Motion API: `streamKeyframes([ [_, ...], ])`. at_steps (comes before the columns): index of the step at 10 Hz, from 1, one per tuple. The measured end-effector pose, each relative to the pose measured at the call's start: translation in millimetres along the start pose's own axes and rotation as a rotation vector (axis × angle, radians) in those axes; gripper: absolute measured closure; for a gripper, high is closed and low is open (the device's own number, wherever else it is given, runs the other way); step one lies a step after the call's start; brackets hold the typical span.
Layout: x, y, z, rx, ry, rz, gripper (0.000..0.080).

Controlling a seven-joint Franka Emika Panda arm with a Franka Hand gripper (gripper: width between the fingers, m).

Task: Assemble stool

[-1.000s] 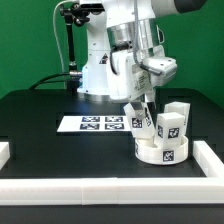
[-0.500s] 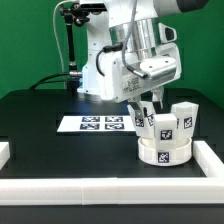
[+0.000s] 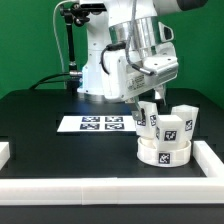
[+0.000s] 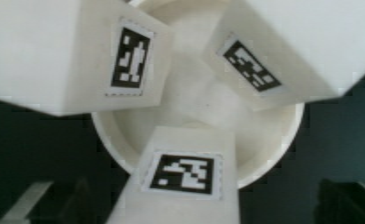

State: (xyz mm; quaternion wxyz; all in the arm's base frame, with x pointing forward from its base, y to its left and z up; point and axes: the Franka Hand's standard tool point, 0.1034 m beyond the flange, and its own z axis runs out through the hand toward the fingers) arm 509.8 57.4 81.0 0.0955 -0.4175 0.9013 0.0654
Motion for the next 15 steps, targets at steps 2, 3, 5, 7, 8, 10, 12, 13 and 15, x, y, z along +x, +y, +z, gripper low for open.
streamKeyframes([
  [2, -8.2, 2.3, -10.5, 0.008, -0.019, -0.16, 0.0156],
  [3, -9.4, 0.6, -17.2, 0.016, -0.031, -0.248, 0.015],
  [5, -8.3, -3.3, -21.7, 0.025, -0.038, -0.397, 0.015],
  [7, -11.9, -1.8, -23.8, 0.011, -0.033, -0.49, 0.015],
  [8, -11.1, -2.7, -23.4, 0.016, -0.031, -0.589, 0.015],
  [10, -10.9, -2.3, -22.8, 0.016, -0.025, -0.757, 0.015],
  [12, -11.6, 1.3, -21.3, -0.005, 0.017, -1.096, 0.015],
  [13, -14.3, 5.0, -20.8, -0.031, 0.035, -1.24, 0.015],
  [15, -15.6, 4.3, -21.4, -0.042, 0.05, -1.426, 0.015],
])
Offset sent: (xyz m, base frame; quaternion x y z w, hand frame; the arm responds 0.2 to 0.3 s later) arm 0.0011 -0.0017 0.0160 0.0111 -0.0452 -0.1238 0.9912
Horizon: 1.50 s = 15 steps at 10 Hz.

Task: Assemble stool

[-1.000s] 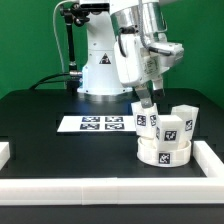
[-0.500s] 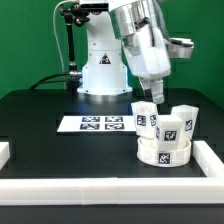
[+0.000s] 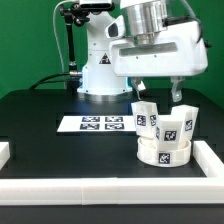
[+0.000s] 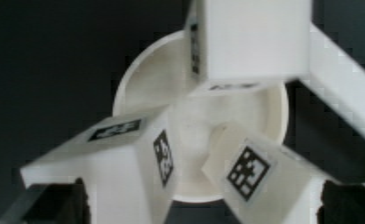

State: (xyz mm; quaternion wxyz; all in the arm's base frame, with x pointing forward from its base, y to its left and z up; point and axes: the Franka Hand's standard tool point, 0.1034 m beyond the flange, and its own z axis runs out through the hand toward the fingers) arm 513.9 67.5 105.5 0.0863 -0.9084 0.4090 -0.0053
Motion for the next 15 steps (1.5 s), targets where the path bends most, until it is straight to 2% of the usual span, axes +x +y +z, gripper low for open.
streamKeyframes([
  [3, 1.2, 1.2, 0.0, -0.003, 0.001, -0.191, 0.015],
  [6, 3.2, 2.3, -0.5, -0.032, 0.009, -0.561, 0.015],
  [8, 0.4, 1.0, -0.1, -0.066, 0.007, -0.739, 0.015],
  [9, 1.8, 1.9, -0.4, -0.071, 0.013, -0.839, 0.015],
  [10, 7.6, 6.4, -1.2, -0.057, 0.045, -0.859, 0.015],
  [15, 8.0, 13.0, 2.7, -0.094, 0.03, -1.199, 0.015],
])
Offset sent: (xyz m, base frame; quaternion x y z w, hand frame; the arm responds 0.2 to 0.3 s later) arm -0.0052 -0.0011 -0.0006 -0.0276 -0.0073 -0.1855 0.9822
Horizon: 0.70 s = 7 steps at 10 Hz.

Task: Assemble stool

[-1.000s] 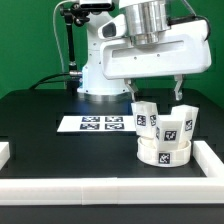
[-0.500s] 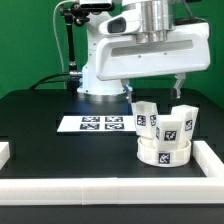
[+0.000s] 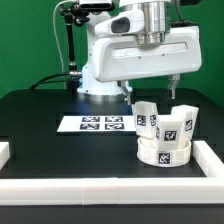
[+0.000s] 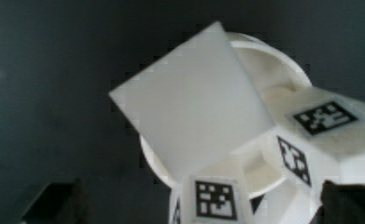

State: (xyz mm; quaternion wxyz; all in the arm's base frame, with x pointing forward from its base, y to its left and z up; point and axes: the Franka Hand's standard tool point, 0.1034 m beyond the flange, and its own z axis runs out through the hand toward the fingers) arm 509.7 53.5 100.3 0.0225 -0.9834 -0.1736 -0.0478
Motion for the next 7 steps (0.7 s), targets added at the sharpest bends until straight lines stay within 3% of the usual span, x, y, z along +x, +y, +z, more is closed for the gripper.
streamKeyframes([
  [3, -8.1, 0.5, 4.8, -0.004, -0.015, -0.194, 0.015],
  [7, -9.4, 1.3, 8.8, -0.01, -0.015, -0.193, 0.015],
])
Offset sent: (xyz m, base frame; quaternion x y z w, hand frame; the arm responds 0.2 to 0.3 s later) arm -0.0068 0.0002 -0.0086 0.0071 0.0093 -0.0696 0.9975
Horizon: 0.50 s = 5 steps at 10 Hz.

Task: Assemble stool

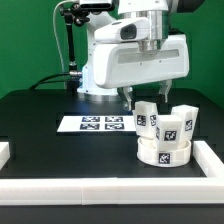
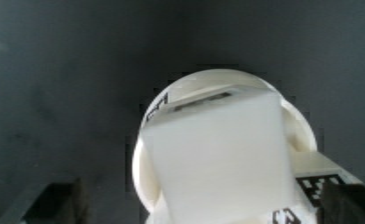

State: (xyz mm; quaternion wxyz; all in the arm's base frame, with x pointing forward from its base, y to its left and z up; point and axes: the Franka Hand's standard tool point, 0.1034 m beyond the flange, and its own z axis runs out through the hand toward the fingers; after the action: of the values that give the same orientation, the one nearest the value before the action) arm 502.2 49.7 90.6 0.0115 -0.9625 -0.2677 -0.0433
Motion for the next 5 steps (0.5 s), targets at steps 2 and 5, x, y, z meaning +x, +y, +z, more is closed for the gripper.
streamKeyframes([
  [2, -0.3, -1.1, 2.2, 0.0, -0.002, 0.002, 0.0286],
  [5, -0.4, -1.0, 3.4, -0.002, -0.003, 0.001, 0.0463],
])
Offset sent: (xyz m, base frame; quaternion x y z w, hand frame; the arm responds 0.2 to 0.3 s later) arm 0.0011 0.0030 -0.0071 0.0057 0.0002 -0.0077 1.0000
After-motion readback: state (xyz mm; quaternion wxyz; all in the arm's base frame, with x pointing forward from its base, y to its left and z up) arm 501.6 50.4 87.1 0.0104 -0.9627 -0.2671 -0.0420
